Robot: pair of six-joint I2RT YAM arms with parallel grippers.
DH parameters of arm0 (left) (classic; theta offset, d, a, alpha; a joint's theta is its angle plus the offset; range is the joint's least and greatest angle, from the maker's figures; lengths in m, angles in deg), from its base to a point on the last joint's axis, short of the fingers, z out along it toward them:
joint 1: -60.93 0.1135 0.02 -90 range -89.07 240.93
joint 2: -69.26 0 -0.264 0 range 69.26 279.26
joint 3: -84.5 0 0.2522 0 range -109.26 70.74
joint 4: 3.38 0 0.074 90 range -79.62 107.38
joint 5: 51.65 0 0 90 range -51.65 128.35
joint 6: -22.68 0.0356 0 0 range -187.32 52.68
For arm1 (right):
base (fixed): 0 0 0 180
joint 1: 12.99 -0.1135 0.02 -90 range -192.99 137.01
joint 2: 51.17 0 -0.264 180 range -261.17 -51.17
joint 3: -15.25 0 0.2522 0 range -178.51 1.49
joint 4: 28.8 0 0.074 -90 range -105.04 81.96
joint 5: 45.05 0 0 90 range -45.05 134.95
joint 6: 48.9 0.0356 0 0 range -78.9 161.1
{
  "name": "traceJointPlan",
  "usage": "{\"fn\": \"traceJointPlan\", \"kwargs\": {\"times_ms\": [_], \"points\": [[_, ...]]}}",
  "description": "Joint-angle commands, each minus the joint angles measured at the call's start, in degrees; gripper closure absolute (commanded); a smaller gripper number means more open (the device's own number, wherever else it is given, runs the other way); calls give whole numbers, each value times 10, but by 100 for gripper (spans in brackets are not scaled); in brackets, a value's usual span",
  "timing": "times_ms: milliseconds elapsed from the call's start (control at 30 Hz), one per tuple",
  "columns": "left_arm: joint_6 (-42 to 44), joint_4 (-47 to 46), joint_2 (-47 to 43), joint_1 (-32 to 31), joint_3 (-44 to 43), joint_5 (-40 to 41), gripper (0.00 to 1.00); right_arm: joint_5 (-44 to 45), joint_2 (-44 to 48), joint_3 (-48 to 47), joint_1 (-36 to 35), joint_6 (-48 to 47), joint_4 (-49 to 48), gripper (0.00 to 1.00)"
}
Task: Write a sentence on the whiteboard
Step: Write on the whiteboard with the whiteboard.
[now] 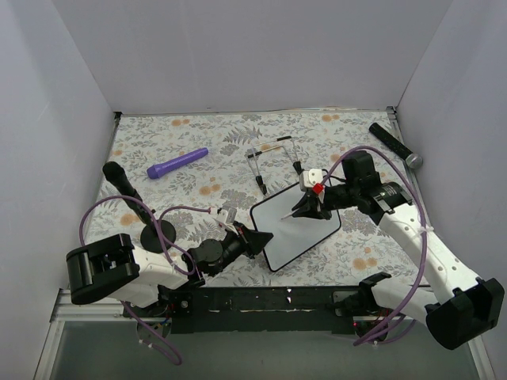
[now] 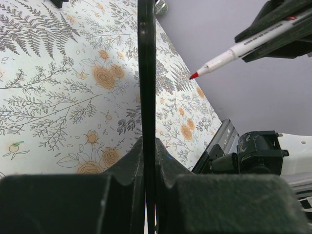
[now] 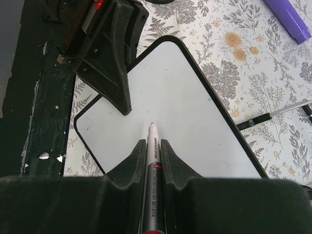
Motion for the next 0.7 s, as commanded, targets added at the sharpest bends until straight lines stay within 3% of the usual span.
{"fn": "traceJointPlan", "kwargs": {"times_ms": [0,667], "points": [[-4,-43,-5,-3,-18,17,100,-4,36,-24,-3,-14,28,99],[-9,-31,39,-4,-59,10,100,-32,34,2,4,32,-21,99]]}}
